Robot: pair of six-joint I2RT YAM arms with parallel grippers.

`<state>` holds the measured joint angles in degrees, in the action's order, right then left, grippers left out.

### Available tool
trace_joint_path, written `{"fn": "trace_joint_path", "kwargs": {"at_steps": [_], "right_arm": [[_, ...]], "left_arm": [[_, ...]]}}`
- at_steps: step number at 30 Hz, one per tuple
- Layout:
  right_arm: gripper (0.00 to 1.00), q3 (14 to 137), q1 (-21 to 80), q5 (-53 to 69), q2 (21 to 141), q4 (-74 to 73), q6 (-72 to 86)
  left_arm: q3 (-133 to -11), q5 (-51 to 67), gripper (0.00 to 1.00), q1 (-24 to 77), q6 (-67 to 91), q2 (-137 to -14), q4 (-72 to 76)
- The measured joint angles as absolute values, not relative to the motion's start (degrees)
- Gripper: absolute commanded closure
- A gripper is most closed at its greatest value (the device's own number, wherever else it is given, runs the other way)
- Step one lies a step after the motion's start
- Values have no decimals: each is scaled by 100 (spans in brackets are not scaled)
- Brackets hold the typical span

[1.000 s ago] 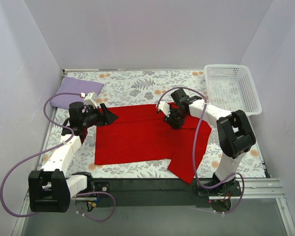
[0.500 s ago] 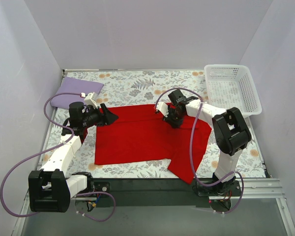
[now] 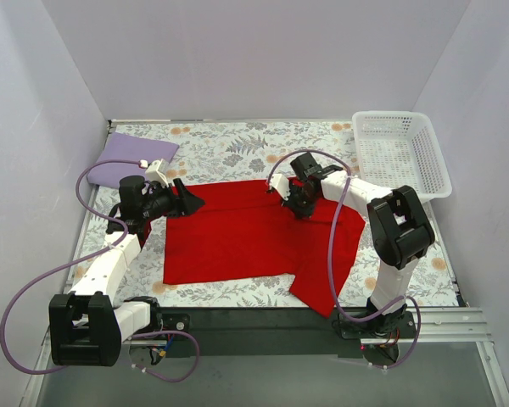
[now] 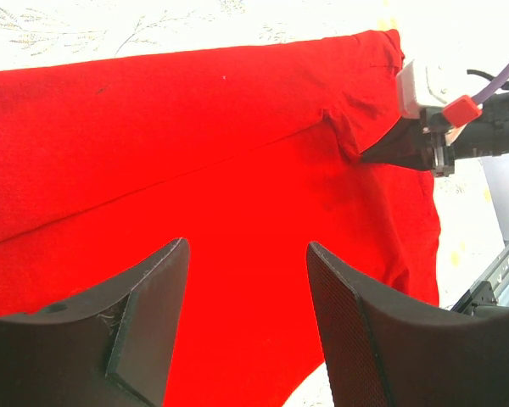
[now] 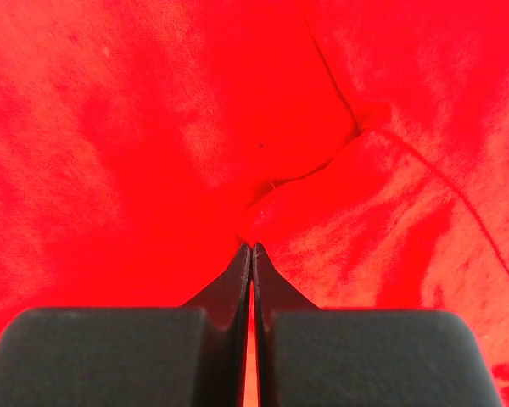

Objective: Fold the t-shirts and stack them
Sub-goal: Fold the tshirt

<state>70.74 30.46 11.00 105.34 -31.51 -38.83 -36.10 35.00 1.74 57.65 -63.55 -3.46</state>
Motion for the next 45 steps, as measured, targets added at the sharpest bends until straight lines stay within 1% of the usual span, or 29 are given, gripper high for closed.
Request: {"fn": "trace_joint_path", "kwargs": {"at_steps": [8,20,21,22,23,26,27,30,38,45], "right_arm": [[99,7341,3052,1479,10527,-3201,-3680],[99,7437,3083,1737,10530,-3321,-3548],[97,7437,3083,1758,10530,-3328,-3546],[92,7437,3083,1780,10530,-3341,-3546],[81,7437,3083,1789,10530,-3354,-3540],[68,7437,3083,1763,10523,-3413,-3555],[66,7435,3079,1715,10503,-3426,-3564],[62,7319,3013,1597,10285,-3441,-3625],[62,6442,2185,1367,9290,-3439,-4023],[62,5787,2027,1194,9260,-3509,-4309]], "left_arm": [[-3610,3507,43,174,5765,-6355,-346],[-3610,3511,44,176,5765,-6353,-346],[-3610,3511,44,178,5765,-6355,-346],[-3610,3511,43,183,5767,-6355,-346],[-3610,3511,44,185,5765,-6355,-344],[-3610,3511,43,189,5765,-6355,-346],[-3610,3511,44,189,5765,-6355,-346],[-3610,3511,44,189,5765,-6355,-344],[-3610,3520,44,189,5765,-6355,-346],[-3610,3524,43,191,5765,-6353,-346]]}}
